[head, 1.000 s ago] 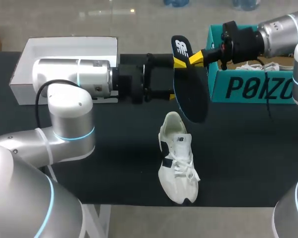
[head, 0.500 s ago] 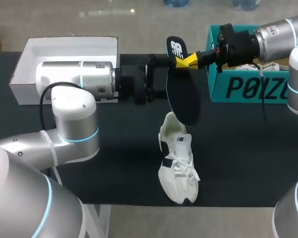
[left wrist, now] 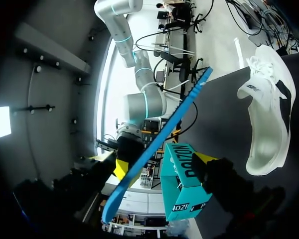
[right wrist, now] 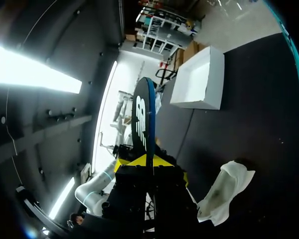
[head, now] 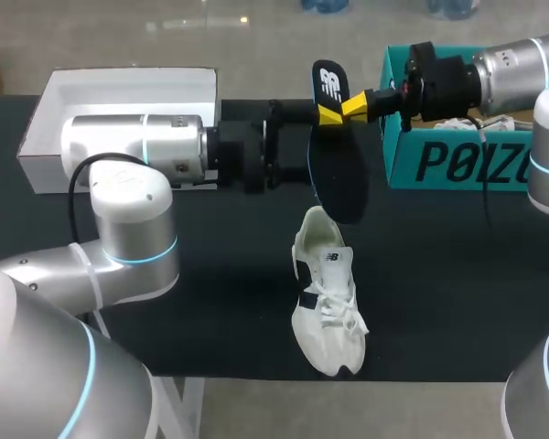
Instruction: Take the shoe out of the shoebox, open the shoe tongue, remove and reinsert the insole, then place the shoe into the shoebox
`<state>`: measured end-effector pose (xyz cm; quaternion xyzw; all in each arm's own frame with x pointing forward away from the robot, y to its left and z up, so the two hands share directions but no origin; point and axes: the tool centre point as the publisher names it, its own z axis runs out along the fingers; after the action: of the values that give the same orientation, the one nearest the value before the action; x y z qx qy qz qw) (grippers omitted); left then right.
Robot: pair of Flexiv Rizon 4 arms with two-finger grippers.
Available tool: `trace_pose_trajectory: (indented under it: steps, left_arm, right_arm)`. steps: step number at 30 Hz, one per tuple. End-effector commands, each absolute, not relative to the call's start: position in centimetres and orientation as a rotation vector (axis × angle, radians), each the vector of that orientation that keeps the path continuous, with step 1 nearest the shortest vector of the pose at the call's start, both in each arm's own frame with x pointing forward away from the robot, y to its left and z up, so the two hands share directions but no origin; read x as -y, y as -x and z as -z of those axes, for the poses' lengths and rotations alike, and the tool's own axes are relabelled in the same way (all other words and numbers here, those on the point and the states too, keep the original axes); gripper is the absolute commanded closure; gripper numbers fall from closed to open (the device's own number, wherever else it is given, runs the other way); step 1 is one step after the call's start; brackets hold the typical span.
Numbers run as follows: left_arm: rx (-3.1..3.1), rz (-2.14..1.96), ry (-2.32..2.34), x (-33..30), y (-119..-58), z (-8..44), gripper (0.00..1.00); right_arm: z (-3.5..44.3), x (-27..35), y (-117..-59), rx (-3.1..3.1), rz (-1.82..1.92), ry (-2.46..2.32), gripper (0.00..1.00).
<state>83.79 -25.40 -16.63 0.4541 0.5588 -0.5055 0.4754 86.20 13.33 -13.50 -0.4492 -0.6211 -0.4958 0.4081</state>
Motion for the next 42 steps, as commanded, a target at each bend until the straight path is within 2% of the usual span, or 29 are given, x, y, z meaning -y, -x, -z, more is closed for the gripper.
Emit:
trace_pose_trajectory:
  steps: [1,2,3,4,7,12,15,17,18,32,33,34,42]
  left_arm:
    - [-1.361,1.238,-1.113,25.5,-83.7,16.8,0.07]
    - [-1.36,1.239,-1.114,25.5,-83.7,16.8,0.15]
    - [-1.359,1.241,-1.116,25.5,-83.7,16.8,0.27]
    - [-1.357,1.243,-1.117,25.5,-83.7,16.8,0.45]
    - [-1.352,1.247,-1.118,25.4,-83.7,16.8,0.65]
    - [-1.349,1.247,-1.12,25.3,-83.6,16.7,0.79]
    - [-1.345,1.25,-1.12,25.3,-83.6,16.7,0.92]
    - [-1.343,1.251,-1.12,25.2,-83.5,16.6,0.95]
    - [-1.342,1.252,-1.12,25.2,-83.5,16.6,1.0]
    - [-1.337,1.254,-1.124,24.6,-83.1,16.5,1.0]
    - [-1.338,1.253,-1.125,24.4,-83.0,16.6,1.0]
    - [-1.338,1.253,-1.126,24.4,-83.0,16.6,1.0]
    - [-1.35,1.258,-1.127,23.6,-82.9,16.6,1.0]
  right_arm:
    - [13.6,-13.8,-86.2,1.563,1.25,1.132,1.0]
    - [13.6,-13.8,-86.2,1.563,1.25,1.131,1.0]
    - [13.6,-13.8,-86.2,1.563,1.25,1.131,1.0]
    - [13.6,-13.9,-86.2,1.562,1.25,1.13,1.0]
    - [13.6,-13.9,-86.2,1.559,1.253,1.129,1.0]
    - [13.6,-13.9,-86.2,1.555,1.259,1.13,1.0]
    - [13.5,-13.9,-86.2,1.554,1.26,1.131,1.0]
    - [13.5,-13.9,-86.1,1.553,1.261,1.132,1.0]
    - [13.5,-13.9,-86.1,1.552,1.262,1.133,1.0]
    - [13.7,-13.9,-85.8,1.548,1.269,1.139,1.0]
    - [13.7,-13.9,-85.7,1.546,1.271,1.151,0.62]
    - [13.8,-13.8,-85.7,1.544,1.272,1.157,0.0]
    - [13.3,-11.4,-84.3,1.676,1.308,1.233,0.0]
